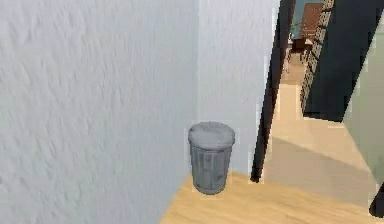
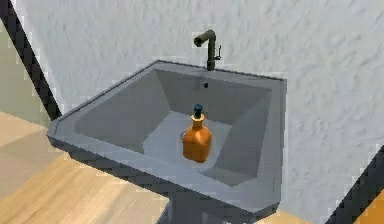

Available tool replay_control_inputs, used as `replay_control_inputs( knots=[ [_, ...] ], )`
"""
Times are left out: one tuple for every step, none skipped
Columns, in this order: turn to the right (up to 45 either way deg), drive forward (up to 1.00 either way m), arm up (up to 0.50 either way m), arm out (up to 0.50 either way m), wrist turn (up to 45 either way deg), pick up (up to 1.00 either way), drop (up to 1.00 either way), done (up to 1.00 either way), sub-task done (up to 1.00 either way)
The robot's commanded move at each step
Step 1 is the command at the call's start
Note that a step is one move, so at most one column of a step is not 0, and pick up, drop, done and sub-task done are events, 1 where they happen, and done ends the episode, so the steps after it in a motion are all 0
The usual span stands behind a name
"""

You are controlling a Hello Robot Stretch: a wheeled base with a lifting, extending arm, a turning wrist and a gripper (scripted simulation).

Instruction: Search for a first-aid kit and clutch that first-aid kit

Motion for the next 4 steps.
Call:
replay_control_inputs(
  knots=[
    [0.0, 0.80, 0.00, 0.00, 0.0, 0.00, 0.00, 0.00, 0.00],
    [45.0, 0.00, 0.00, 0.00, 0.0, 0.00, 0.00, 0.00, 0.00],
    [30.0, 0.00, 0.00, 0.00, 0.0, 0.00, 0.00, 0.00, 0.00],
    [0.0, 0.75, 0.00, 0.00, 0.0, 0.00, 0.00, 0.00, 0.00]
  ],
)
